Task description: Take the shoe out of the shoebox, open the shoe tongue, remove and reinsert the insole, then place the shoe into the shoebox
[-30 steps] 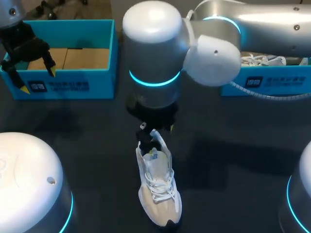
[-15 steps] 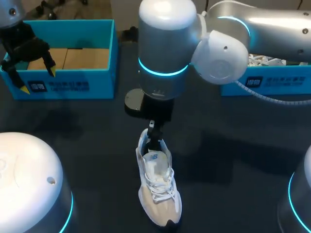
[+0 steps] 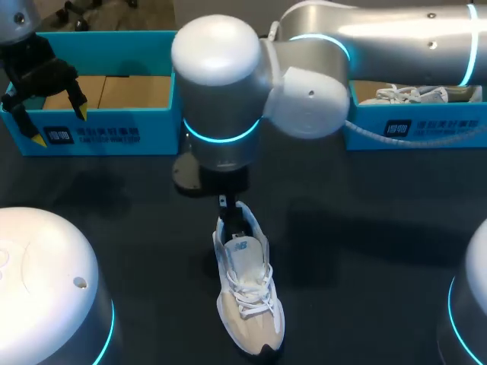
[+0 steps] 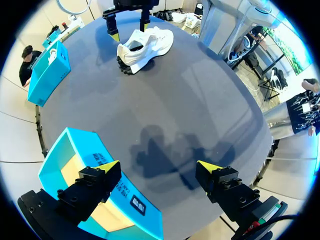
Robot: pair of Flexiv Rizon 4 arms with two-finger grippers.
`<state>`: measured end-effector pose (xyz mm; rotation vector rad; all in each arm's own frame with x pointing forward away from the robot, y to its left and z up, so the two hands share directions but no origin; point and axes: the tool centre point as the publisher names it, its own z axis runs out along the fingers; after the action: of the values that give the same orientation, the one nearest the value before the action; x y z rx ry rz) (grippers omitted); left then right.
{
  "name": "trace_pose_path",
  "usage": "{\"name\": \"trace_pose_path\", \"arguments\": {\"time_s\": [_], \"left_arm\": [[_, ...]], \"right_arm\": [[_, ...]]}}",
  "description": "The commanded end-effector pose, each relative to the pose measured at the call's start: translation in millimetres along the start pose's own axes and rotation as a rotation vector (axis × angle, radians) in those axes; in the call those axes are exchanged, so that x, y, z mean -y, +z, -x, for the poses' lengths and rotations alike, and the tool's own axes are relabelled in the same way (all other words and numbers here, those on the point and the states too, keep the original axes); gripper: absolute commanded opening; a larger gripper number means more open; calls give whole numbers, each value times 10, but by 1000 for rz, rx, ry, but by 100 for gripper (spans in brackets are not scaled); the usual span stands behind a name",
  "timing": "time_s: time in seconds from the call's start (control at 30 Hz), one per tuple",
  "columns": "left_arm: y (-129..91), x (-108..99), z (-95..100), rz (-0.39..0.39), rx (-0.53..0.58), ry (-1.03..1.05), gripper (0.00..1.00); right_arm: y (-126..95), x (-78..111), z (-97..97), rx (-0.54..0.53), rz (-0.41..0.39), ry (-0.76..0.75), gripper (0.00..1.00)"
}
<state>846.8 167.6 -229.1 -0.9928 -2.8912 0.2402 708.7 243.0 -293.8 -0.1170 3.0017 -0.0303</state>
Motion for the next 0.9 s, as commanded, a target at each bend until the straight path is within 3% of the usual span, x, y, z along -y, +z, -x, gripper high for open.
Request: {"name": "trace_pose_path", "arguments": {"time_s": [0.03, 0.4, 0.9], "left_arm": [[-4, -3, 2, 1, -3, 1, 100], [-4, -3, 2, 1, -3, 1, 100], [-4, -3, 2, 1, -3, 1, 100]], "right_arm": [[130, -61, 88, -12, -19, -14, 100], [468, 90, 320, -31, 2, -89, 100], [861, 45, 397, -90, -3, -102, 100]]}}
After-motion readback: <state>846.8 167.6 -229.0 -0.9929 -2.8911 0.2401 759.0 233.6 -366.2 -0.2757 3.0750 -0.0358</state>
